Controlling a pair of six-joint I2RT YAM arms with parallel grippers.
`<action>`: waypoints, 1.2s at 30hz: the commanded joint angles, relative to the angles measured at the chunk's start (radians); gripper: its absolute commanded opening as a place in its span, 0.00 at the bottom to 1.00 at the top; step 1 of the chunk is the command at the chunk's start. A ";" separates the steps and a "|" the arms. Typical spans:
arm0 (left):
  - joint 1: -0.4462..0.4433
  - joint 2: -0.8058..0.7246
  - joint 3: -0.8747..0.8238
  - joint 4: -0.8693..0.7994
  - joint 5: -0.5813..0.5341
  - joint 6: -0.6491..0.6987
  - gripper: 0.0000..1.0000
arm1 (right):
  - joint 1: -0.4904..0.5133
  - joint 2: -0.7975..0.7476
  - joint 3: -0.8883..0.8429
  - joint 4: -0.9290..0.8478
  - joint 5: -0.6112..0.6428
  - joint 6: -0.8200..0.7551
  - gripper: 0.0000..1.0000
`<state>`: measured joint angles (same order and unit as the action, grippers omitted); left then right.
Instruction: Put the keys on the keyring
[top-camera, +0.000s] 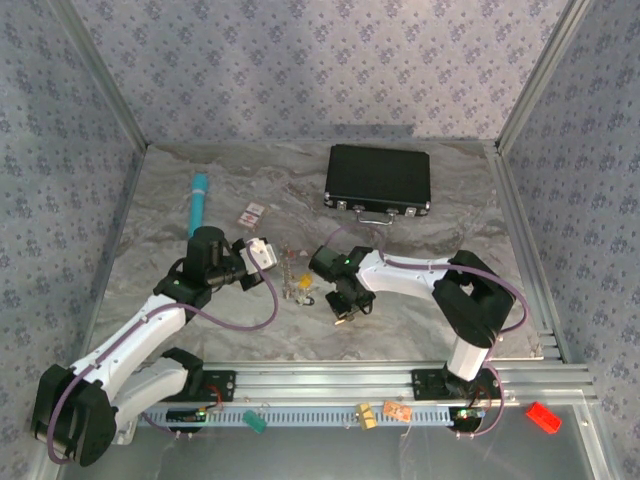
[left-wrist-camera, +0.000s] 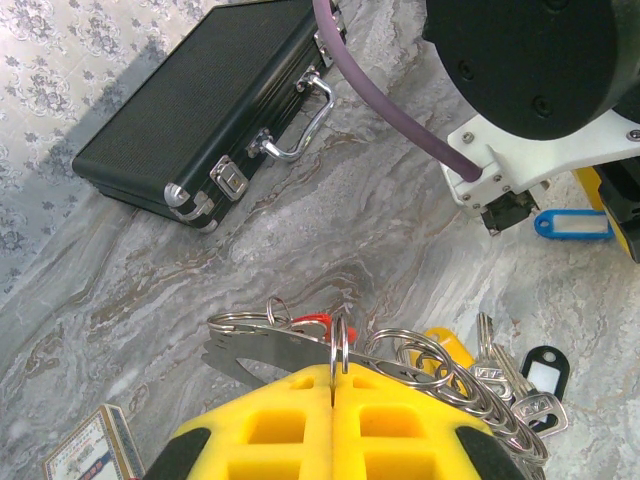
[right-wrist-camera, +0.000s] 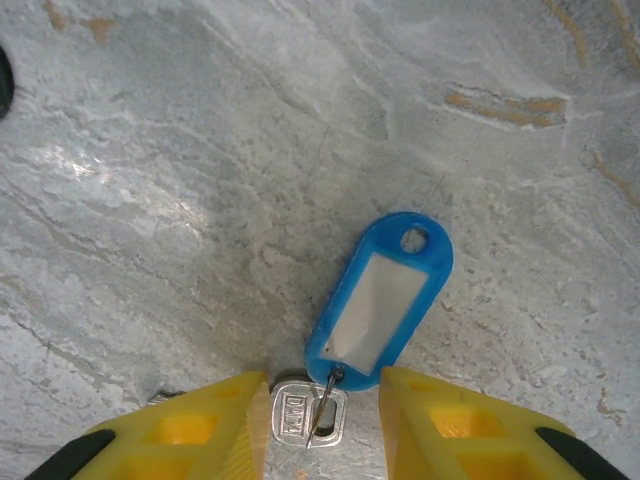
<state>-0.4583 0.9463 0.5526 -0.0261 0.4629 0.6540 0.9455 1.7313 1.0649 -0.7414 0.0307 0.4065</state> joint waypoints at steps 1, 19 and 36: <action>-0.004 -0.009 0.001 -0.001 0.020 0.007 0.00 | 0.009 -0.018 0.018 -0.038 0.021 0.018 0.32; -0.003 -0.008 0.001 -0.002 0.019 0.009 0.00 | 0.022 0.003 0.041 -0.076 0.046 0.023 0.18; -0.003 -0.009 0.001 -0.001 0.019 0.011 0.00 | 0.024 0.028 0.055 -0.077 0.043 0.021 0.17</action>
<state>-0.4583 0.9459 0.5529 -0.0261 0.4629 0.6540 0.9611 1.7397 1.0912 -0.7864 0.0574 0.4141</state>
